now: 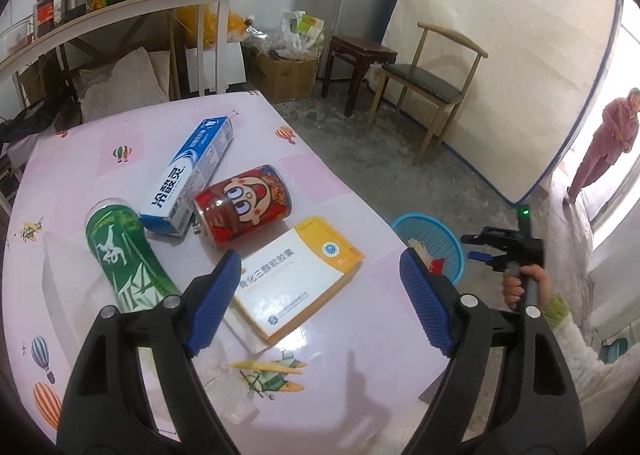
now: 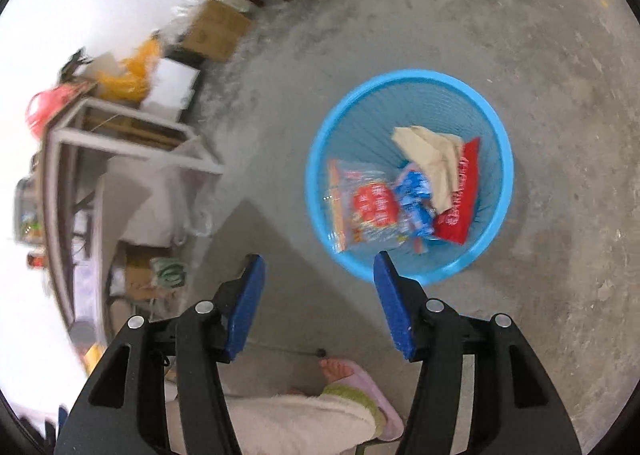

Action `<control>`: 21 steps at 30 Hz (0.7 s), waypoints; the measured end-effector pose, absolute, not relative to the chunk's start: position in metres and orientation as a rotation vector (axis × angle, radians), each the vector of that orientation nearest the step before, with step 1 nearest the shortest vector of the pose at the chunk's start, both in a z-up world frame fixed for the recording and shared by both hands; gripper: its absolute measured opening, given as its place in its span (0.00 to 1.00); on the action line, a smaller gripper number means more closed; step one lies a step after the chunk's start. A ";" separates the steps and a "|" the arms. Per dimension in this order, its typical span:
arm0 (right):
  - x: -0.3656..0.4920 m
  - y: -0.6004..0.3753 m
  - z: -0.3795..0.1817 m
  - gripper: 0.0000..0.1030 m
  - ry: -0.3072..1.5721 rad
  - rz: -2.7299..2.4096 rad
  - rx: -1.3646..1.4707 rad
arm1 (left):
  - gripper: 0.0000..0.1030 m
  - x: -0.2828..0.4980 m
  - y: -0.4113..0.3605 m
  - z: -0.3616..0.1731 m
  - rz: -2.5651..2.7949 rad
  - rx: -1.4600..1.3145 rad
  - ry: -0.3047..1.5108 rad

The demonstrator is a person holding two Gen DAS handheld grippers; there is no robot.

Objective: Collect trash
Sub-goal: 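Move both tools back to the table toward the medicine box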

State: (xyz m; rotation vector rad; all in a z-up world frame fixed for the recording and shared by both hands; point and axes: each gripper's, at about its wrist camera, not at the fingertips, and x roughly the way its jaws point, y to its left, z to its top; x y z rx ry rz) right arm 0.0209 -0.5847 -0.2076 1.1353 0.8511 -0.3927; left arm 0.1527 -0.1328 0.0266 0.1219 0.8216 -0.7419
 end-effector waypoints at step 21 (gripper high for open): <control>0.108 -0.368 -0.022 0.68 0.885 0.043 0.616 | 0.81 0.095 -0.050 -0.018 -0.749 0.035 0.794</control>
